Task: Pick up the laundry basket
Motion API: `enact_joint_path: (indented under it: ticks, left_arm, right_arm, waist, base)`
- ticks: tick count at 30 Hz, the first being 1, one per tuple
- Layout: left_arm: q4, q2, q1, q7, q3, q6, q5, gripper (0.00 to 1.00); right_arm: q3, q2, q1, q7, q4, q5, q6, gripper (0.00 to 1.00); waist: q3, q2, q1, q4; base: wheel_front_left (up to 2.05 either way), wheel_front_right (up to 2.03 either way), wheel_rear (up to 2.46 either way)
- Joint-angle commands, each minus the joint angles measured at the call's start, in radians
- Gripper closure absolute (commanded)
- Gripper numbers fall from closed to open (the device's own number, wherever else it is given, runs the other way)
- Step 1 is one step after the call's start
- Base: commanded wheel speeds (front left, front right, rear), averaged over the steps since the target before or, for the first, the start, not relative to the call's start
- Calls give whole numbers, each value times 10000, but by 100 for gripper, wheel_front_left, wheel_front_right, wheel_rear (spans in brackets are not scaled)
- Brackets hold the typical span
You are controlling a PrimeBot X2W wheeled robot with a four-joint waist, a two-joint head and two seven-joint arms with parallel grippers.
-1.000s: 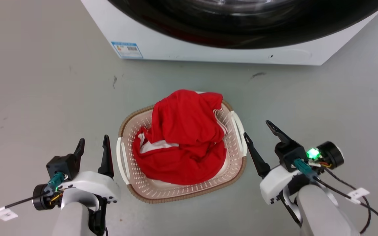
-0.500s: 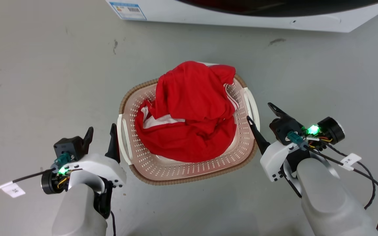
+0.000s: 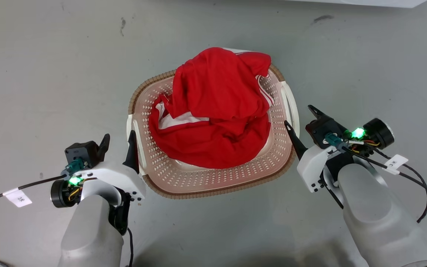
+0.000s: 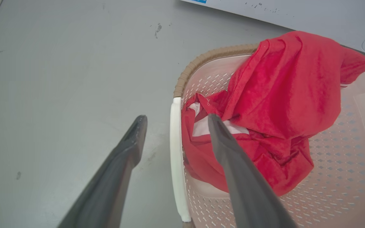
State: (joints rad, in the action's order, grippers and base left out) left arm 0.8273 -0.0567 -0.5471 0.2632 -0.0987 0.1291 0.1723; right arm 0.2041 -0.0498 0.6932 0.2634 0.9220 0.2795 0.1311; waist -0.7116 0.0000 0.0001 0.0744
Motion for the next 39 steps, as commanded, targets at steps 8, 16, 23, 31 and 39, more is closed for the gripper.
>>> enact_joint_path:
  ticks: [8,16,23,31,39]
  left_arm:
    - [320,-18,-494,24,317,20,152,0]
    - [564,-6,-817,24,495,20,231,0]
    - [688,3,-1047,24,758,21,304,0]
    - [912,29,-1258,24,1080,21,432,1]
    - [965,4,-1430,24,1381,21,500,100]
  right_arm:
    - [-39,-11,751,21,833,346,-7,0]
    - [-480,-13,1320,19,1447,682,-7,0]
    - [-805,-11,1663,21,1831,902,-7,0]
    - [-1133,-16,1990,19,2283,1122,-8,24]
    - [-1245,-44,2101,21,2367,1184,-7,100]
  waist:
    - [-541,0,-1,148]
    - [-959,0,-1,242]
    - [-1263,0,-1,322]
    - [-1511,0,-1,388]
    - [-1558,0,-1,406]
  base:
    - [0,0,0]
    - [0,0,0]
    - [0,0,0]
    - [0,0,0]
    - [0,0,0]
